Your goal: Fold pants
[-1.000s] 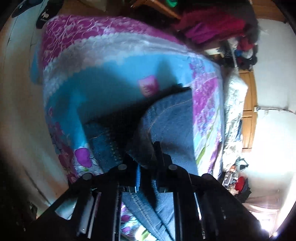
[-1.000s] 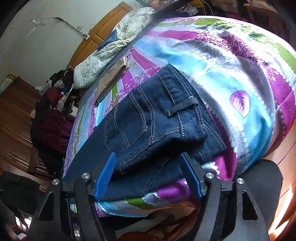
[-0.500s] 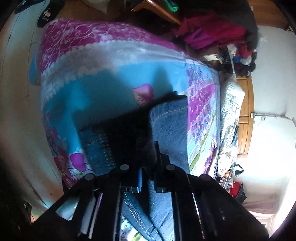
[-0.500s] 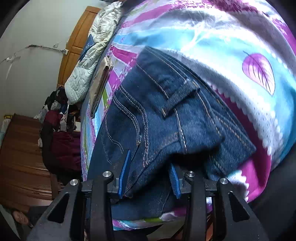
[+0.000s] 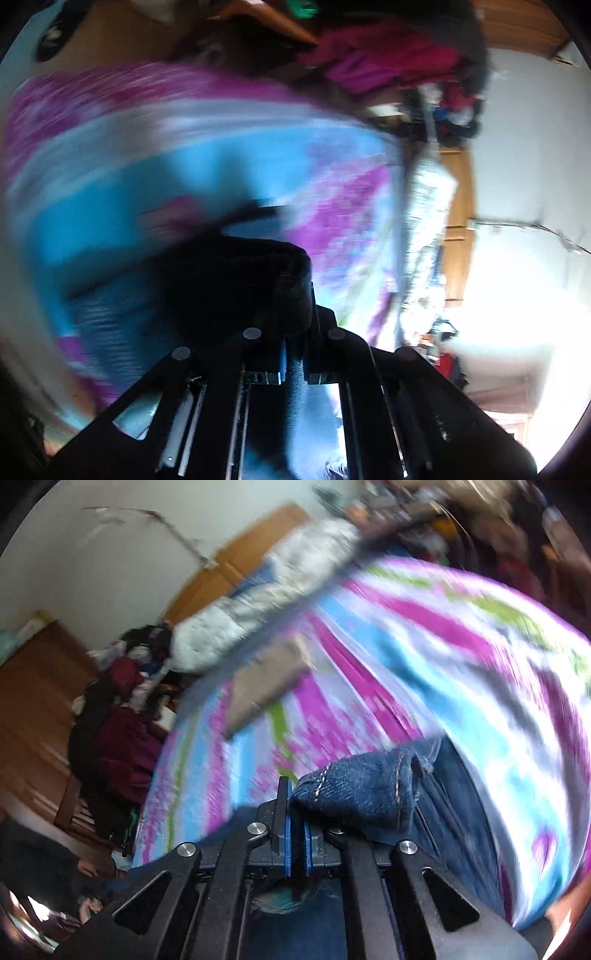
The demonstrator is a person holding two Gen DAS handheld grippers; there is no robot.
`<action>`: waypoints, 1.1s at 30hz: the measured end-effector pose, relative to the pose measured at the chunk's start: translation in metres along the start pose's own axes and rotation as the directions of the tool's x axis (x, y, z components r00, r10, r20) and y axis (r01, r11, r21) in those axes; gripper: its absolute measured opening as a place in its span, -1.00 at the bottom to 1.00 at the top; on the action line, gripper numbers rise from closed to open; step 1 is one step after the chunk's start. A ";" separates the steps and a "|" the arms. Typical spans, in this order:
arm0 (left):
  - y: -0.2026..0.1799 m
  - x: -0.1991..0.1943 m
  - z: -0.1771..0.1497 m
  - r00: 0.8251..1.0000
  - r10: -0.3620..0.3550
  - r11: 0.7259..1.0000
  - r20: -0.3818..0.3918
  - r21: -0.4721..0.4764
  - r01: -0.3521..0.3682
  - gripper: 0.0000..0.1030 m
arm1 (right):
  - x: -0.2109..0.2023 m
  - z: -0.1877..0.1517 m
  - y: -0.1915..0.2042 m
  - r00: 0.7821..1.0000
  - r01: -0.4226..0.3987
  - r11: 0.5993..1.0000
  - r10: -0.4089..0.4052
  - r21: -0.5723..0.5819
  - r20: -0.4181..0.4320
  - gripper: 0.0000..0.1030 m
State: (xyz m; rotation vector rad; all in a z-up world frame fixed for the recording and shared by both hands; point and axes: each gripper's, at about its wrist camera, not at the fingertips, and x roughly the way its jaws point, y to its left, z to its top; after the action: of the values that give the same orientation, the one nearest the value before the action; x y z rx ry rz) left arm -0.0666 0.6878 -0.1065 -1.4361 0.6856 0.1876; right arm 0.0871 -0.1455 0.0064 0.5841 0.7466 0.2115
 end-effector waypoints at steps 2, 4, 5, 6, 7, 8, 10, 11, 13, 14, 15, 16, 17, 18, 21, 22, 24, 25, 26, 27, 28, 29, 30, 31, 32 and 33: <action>-0.035 -0.017 -0.008 0.996 -0.090 0.990 0.018 0.115 0.087 -0.89 | -0.025 -0.003 0.011 0.998 -0.032 0.999 0.034 -0.033 0.054 -0.84; -0.039 -0.041 -0.021 0.992 -0.112 0.970 0.054 0.222 0.098 -0.88 | -0.039 -0.026 -0.008 0.999 -0.021 1.000 0.021 0.011 0.038 -0.85; -0.028 -0.047 -0.025 0.993 -0.102 0.970 0.061 0.227 0.085 -0.88 | -0.039 -0.041 -0.026 1.000 0.010 0.999 -0.010 0.043 -0.001 -0.85; -0.006 -0.049 -0.028 0.995 -0.084 0.974 0.058 0.217 0.070 -0.88 | -0.034 -0.057 -0.046 0.997 0.056 0.995 -0.052 0.084 -0.053 -0.84; 0.019 -0.047 -0.028 0.997 -0.067 0.978 0.040 0.202 0.058 -0.88 | -0.022 -0.075 -0.072 0.988 0.108 0.984 -0.090 0.144 -0.124 -0.84; 0.041 -0.042 -0.028 0.999 -0.034 0.985 0.030 0.171 0.028 -0.88 | -0.016 -0.088 -0.090 0.978 0.148 0.973 -0.119 0.174 -0.169 -0.84; 0.097 -0.029 -0.028 0.998 0.060 0.994 -0.006 0.088 -0.060 -0.88 | 0.000 -0.110 -0.105 0.952 0.229 0.961 -0.187 0.157 -0.243 -0.85; 0.113 -0.025 -0.031 0.994 0.110 0.991 -0.008 0.082 -0.109 -0.87 | 0.004 -0.116 -0.107 0.946 0.247 0.958 -0.206 0.145 -0.250 -0.85; 0.122 -0.028 -0.035 0.998 0.061 0.996 0.013 0.071 -0.062 -0.86 | 0.003 -0.117 -0.113 0.948 0.245 0.956 -0.201 0.163 -0.247 -0.85; 0.120 -0.031 -0.036 0.999 0.042 0.996 0.024 0.076 -0.044 -0.86 | 0.004 -0.115 -0.114 0.949 0.239 0.957 -0.194 0.167 -0.247 -0.85; 0.116 -0.031 -0.036 0.999 0.044 0.994 0.029 0.096 -0.046 -0.86 | 0.002 -0.114 -0.113 0.950 0.236 0.960 -0.195 0.150 -0.245 -0.85; 0.106 -0.030 -0.036 0.998 0.061 0.988 0.030 0.144 -0.064 -0.86 | 0.001 -0.113 -0.112 0.949 0.234 0.964 -0.198 0.129 -0.245 -0.85; 0.100 -0.029 -0.035 0.996 0.080 0.981 0.026 0.174 -0.083 -0.86 | 0.001 -0.112 -0.111 0.946 0.239 0.964 -0.206 0.113 -0.250 -0.85; 0.094 -0.028 -0.034 0.996 0.088 0.977 0.024 0.193 -0.091 -0.86 | 0.000 -0.113 -0.111 0.945 0.243 0.964 -0.209 0.110 -0.252 -0.85; 0.077 -0.031 -0.034 0.998 0.055 0.965 0.031 0.254 -0.061 -0.86 | -0.008 -0.120 -0.113 0.952 0.234 0.968 -0.209 0.093 -0.225 -0.85; 0.074 -0.031 -0.034 0.998 0.051 0.959 0.035 0.276 -0.058 -0.86 | -0.011 -0.123 -0.111 0.956 0.225 0.970 -0.202 0.090 -0.212 -0.85; 0.063 -0.033 -0.035 0.998 0.016 0.938 0.053 0.346 -0.033 -0.83 | -0.021 -0.126 -0.111 0.969 0.193 0.979 -0.178 0.072 -0.173 -0.85; 0.062 -0.032 -0.031 0.998 0.017 0.928 0.068 0.371 -0.041 -0.78 | -0.022 -0.128 -0.112 0.970 0.187 0.981 -0.175 0.060 -0.166 -0.85; 0.063 -0.025 -0.030 0.993 0.072 0.910 0.095 0.402 -0.105 -0.78 | -0.021 -0.132 -0.119 0.968 0.192 0.980 -0.179 0.059 -0.178 -0.85; 0.067 -0.013 -0.025 0.984 0.155 0.899 0.093 0.399 -0.179 -0.78 | -0.018 -0.138 -0.126 0.959 0.214 0.974 -0.195 0.070 -0.207 -0.85; 0.071 -0.003 -0.023 0.980 0.184 0.902 0.072 0.383 -0.197 -0.79 | -0.018 -0.143 -0.131 0.955 0.222 0.970 -0.197 0.094 -0.223 -0.85; 0.071 -0.004 -0.024 0.982 0.175 0.905 0.071 0.382 -0.189 -0.81 | -0.019 -0.143 -0.129 0.957 0.222 0.970 -0.198 0.099 -0.210 -0.84; 0.067 -0.007 -0.027 0.982 0.169 0.899 0.085 0.394 -0.189 -0.83 | -0.026 -0.143 -0.125 0.963 0.218 0.973 -0.201 0.077 -0.179 -0.85; 0.064 -0.008 -0.029 0.983 0.163 0.895 0.089 0.406 -0.185 -0.82 | -0.029 -0.143 -0.122 0.963 0.220 0.975 -0.210 0.043 -0.167 -0.85; 0.061 -0.008 -0.030 0.983 0.157 0.887 0.094 0.424 -0.182 -0.80 | -0.027 -0.144 -0.124 0.960 0.223 0.974 -0.214 0.030 -0.182 -0.85; 0.062 -0.007 -0.029 0.980 0.175 0.881 0.098 0.428 -0.200 -0.77 | -0.023 -0.146 -0.129 0.951 0.234 0.972 -0.222 0.032 -0.216 -0.85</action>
State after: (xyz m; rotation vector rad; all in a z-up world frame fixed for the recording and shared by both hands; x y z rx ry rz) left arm -0.1125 0.6721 -0.1545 -0.9294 0.7652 0.2094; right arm -0.0336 -0.1983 -0.1394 0.5296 1.0226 0.0374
